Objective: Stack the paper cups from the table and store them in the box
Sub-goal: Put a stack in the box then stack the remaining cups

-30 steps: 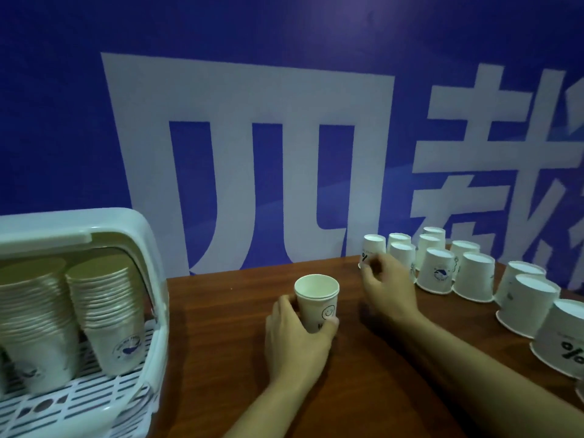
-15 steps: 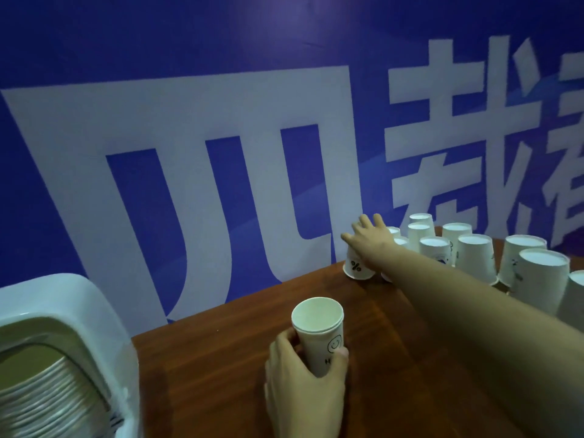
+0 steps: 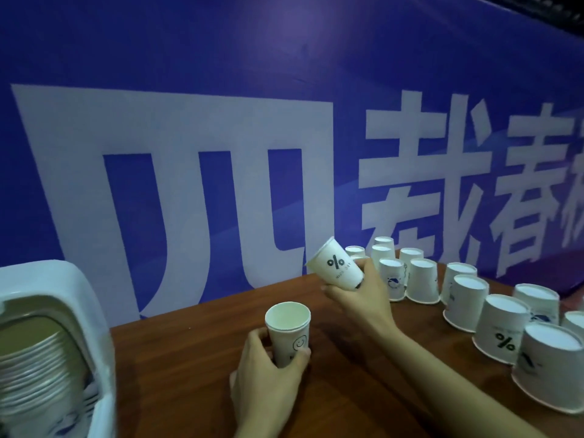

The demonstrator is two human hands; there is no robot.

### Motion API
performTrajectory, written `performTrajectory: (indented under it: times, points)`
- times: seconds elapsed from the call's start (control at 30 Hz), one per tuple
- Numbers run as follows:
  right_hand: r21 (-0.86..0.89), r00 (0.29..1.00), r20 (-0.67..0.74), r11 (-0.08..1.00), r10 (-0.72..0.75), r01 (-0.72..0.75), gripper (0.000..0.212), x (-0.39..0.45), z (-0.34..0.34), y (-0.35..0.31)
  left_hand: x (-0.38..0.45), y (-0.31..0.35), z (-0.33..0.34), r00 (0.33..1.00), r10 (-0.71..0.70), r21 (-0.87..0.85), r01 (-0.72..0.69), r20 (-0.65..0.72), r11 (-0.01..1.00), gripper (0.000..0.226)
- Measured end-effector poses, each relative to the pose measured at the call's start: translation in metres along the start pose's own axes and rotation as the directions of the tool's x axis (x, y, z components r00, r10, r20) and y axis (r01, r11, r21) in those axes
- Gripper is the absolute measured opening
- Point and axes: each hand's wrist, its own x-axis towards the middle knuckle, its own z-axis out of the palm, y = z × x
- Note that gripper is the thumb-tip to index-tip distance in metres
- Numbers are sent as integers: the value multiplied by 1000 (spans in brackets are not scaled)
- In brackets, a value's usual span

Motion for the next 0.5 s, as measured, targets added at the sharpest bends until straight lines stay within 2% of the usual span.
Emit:
performTrajectory:
  times: [0.07,0.17,0.23,0.37,0.43,0.5]
  points:
    - [67,997,65,997,40,-45,44,-11,-5,-6,-3,3,-1,1000,0,1,0,-1,1000,53]
    - [218,997,78,976,-9,-9,37,-13,-9,-26,-4,3,-1,1000,4,58,-5,25,998,55]
    - [273,994,108,962,-6,-23,43,-17,-6,-34,-5,3,-1,999,4,92,-8,46,996,56]
    - [173,963,268,985,-28,-19,65,-26,8,-21,-3,5,-3,996,27,89,-34,81,995,54]
    - [73,931,365,997,-25,-2,84,-28,13,-12,-2,6,-4,994,17,87,-26,107,996,51]
    - [-41,899,438,998,-17,39,93,-29,17,-8,-1,5,-3,994,8,87,-18,111,996,47]
